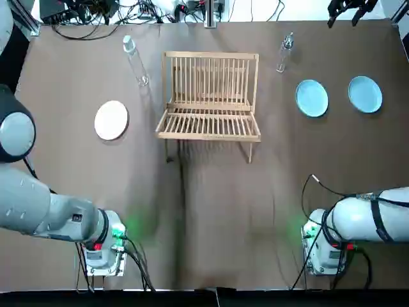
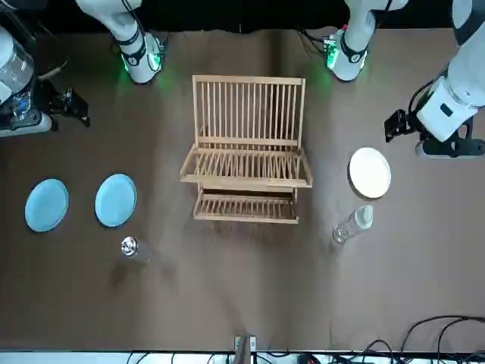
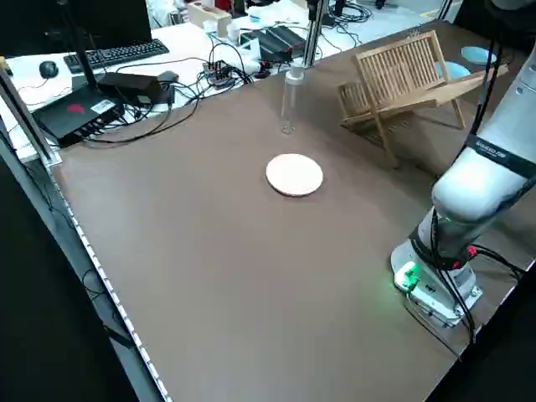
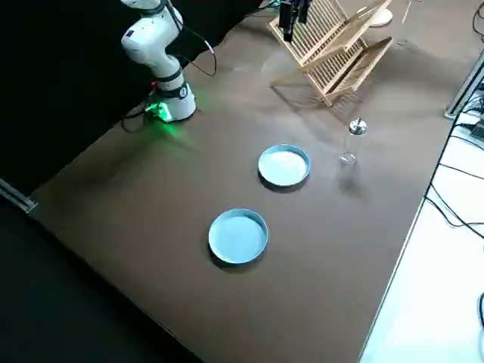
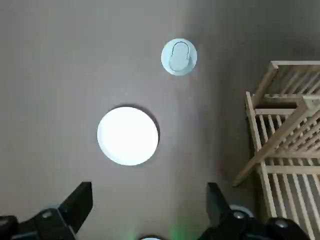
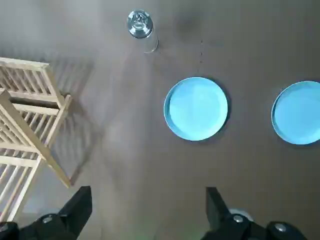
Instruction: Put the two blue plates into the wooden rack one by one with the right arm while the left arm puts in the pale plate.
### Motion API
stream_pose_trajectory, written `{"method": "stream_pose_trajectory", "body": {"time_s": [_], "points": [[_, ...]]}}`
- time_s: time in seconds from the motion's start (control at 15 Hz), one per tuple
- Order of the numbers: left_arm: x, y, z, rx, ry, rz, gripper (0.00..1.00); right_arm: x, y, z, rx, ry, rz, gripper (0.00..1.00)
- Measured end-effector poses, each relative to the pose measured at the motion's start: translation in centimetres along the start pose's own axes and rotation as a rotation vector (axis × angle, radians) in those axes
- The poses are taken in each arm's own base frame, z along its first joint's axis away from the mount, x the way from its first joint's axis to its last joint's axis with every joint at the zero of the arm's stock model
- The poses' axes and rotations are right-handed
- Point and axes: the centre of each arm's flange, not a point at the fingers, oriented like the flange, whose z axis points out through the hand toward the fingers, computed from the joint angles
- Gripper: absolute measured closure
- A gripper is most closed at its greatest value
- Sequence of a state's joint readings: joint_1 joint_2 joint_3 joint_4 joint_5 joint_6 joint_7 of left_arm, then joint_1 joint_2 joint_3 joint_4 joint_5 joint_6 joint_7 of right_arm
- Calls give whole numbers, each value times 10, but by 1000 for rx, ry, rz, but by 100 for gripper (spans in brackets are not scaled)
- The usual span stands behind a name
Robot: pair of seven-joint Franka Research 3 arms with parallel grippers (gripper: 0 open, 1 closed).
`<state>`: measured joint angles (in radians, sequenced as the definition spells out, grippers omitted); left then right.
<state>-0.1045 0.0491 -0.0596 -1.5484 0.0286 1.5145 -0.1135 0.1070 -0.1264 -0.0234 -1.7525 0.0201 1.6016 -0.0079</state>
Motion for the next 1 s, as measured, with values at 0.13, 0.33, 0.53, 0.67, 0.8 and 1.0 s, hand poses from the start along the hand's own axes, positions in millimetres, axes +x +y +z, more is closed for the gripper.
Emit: {"method": "stream_pose_trajectory", "body": {"time_s": [0.13,0.33,0.53,0.67,0.8,1.0], "points": [[0,-1,0,0,-3,4,0,0,0,1,0,-2,0,0],[1,-4,5,1,-14,-7,0,1,0,1,0,3,0,0],[16,-43,35,-3,-73,-75,0,2,0,3,0,-3,-1,0],[28,-82,65,-11,-121,-130,0,6,0,12,0,-20,3,0],[40,-124,91,-24,-132,-182,0,17,4,34,0,-50,12,3],[52,-173,138,-39,-105,-184,0,48,35,97,0,-106,66,21]]}}
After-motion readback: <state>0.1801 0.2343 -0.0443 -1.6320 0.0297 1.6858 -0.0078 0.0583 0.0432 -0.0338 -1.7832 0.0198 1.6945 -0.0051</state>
